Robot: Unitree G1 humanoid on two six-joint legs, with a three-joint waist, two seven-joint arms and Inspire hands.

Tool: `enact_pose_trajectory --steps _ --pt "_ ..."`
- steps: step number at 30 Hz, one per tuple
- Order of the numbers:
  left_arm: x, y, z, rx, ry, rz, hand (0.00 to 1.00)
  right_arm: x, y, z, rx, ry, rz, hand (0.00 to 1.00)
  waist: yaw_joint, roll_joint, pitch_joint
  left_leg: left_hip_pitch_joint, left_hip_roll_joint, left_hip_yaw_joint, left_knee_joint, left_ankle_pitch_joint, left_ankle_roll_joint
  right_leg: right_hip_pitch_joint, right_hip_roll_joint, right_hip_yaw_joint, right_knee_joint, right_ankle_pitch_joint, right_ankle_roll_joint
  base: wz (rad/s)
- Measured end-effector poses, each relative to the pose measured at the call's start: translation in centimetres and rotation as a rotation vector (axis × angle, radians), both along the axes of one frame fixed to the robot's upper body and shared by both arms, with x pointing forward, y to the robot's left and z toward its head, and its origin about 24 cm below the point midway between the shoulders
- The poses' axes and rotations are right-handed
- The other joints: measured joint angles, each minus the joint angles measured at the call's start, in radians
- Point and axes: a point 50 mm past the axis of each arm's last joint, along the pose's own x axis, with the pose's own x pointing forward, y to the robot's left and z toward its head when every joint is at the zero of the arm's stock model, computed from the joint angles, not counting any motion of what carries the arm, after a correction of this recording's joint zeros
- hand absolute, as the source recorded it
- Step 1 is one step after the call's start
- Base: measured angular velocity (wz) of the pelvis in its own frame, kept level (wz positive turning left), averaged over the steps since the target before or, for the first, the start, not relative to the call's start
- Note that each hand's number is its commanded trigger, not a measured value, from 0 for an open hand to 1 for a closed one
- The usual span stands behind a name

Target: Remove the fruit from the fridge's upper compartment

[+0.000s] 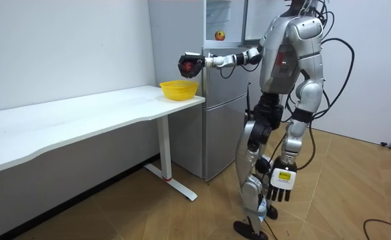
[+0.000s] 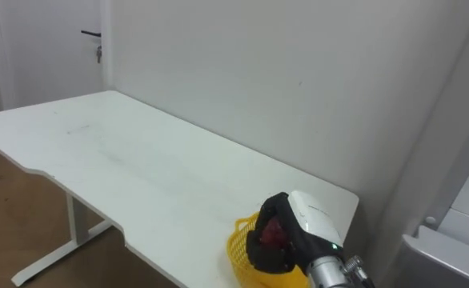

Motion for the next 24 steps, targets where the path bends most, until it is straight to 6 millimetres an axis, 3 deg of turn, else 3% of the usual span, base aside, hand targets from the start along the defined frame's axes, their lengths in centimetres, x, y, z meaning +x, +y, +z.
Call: enact_pose_trajectory --steps 4,5,6,18,24 --pt "0.1 0.0 0.0 0.001 -0.005 -0.001 0.0 0.0 -0.3 -0.2 0.032 0.012 -0.024 1.0 0.001 -0.001 -0.0003 0.0 -0.003 -0.002 0.0 0.001 0.002 0.0 -0.002 -0.001 0.0 0.0 0.0 0.0" --pt "0.1 -0.1 0.0 0.0 -0.005 0.0 0.0 0.0 -0.5 -0.3 0.039 0.021 -0.034 0.08 0.001 -0.001 -0.0003 0.0 -0.005 -0.002 0.0 0.002 0.004 0.001 -0.004 -0.001 0.0 0.0 0.001 0.0" --pt "0.1 -0.3 -0.1 -0.002 -0.006 0.001 0.0 0.0 -0.6 -0.5 0.05 0.033 -0.043 0.0 0.002 -0.001 -0.0002 0.0 -0.007 -0.002 0.0 0.003 0.005 0.001 -0.006 -0.001 0.0 -0.001 0.002 0.0" --pt "0.2 -0.5 -0.2 -0.005 -0.01 0.004 0.0 -0.1 -1.8 -2.1 0.058 0.109 -0.102 0.0 0.003 -0.01 0.0052 -0.003 -0.009 -0.002 0.0 0.003 0.006 -0.001 -0.008 -0.003 0.0 -0.002 0.003 0.0" --pt "0.2 -0.6 -0.2 -0.006 -0.012 0.005 0.0 -0.1 -1.9 -2.1 0.058 0.105 -0.109 0.0 0.003 -0.025 0.0024 -0.003 -0.009 -0.002 0.001 0.003 0.006 -0.001 -0.008 -0.004 0.0 -0.002 0.003 0.0"
